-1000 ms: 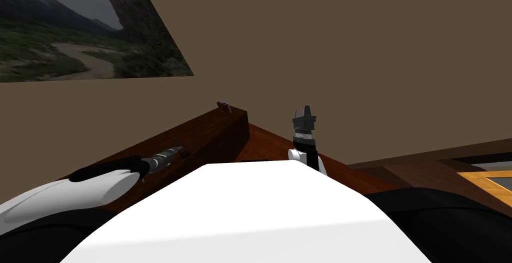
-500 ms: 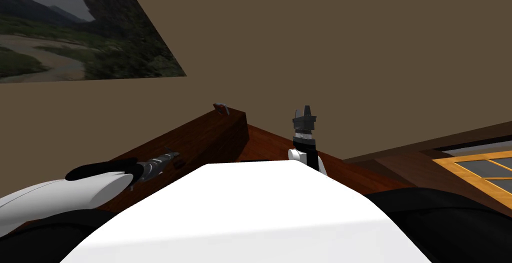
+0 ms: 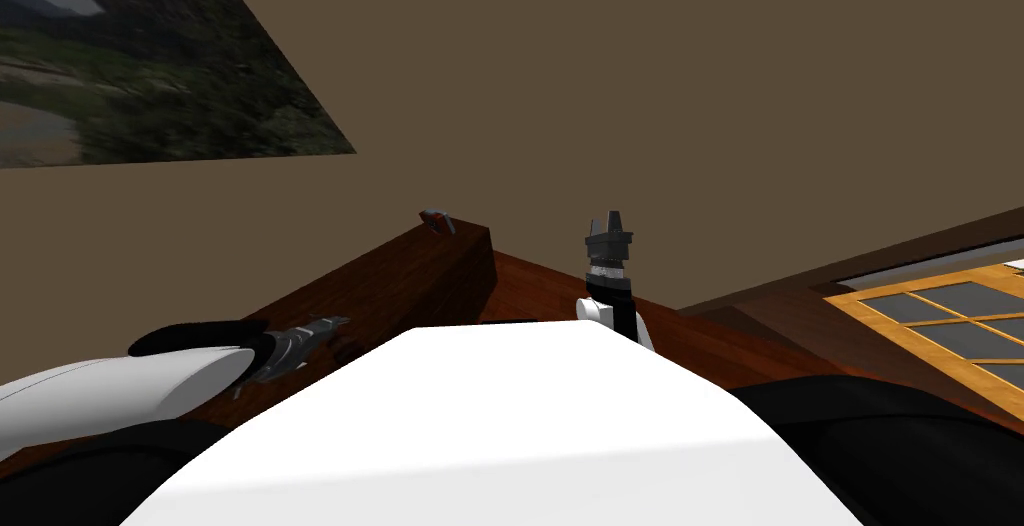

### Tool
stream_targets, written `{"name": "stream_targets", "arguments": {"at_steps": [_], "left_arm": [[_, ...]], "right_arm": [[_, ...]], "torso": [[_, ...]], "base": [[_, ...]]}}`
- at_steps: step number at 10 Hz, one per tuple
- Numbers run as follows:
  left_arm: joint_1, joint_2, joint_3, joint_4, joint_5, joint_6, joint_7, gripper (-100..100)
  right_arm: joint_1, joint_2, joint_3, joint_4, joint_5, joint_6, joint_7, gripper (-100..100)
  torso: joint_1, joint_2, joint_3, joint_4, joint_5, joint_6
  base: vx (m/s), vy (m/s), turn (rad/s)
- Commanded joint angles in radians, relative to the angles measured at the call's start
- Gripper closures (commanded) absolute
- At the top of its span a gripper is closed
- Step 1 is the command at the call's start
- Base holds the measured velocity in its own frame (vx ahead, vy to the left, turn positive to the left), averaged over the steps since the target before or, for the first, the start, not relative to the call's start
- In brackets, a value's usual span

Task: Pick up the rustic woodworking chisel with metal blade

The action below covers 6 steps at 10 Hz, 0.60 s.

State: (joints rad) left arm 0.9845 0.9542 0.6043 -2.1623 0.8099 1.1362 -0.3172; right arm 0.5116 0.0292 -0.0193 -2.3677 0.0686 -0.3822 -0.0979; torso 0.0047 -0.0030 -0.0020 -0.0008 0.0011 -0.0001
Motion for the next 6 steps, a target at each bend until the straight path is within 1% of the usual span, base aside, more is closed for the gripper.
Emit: {"name": "stream_targets", "arguments": {"at_steps": [1,3,6], "left_arm": [[0.018,0.023,0.004,0.006,0.023,0.050,-0.008,-100],[0.040,0.050,0.011,0.013,0.049,0.099,-0.018,-100],[0.065,0.083,0.017,0.021,0.080,0.155,-0.029,-100]], "right_arm": [[0.000,0.000,0.000,0.000,0.000,0.000,0.000,0],[0.000,0.000,0.000,0.000,0.000,0.000,0.000,0],[0.000,0.000,0.000,0.000,0.000,0.000,0.000,0]], "torso": [[0.000,0.000,0.000,0.000,0.000,0.000],[0.002,0.000,0.000,0.000,0.001,0.000],[0.001,-0.001,0.000,0.000,0.000,0.000]], "base": [[0.048,0.106,-0.146],[0.049,0.115,-0.152],[0.050,0.093,-0.116]]}}
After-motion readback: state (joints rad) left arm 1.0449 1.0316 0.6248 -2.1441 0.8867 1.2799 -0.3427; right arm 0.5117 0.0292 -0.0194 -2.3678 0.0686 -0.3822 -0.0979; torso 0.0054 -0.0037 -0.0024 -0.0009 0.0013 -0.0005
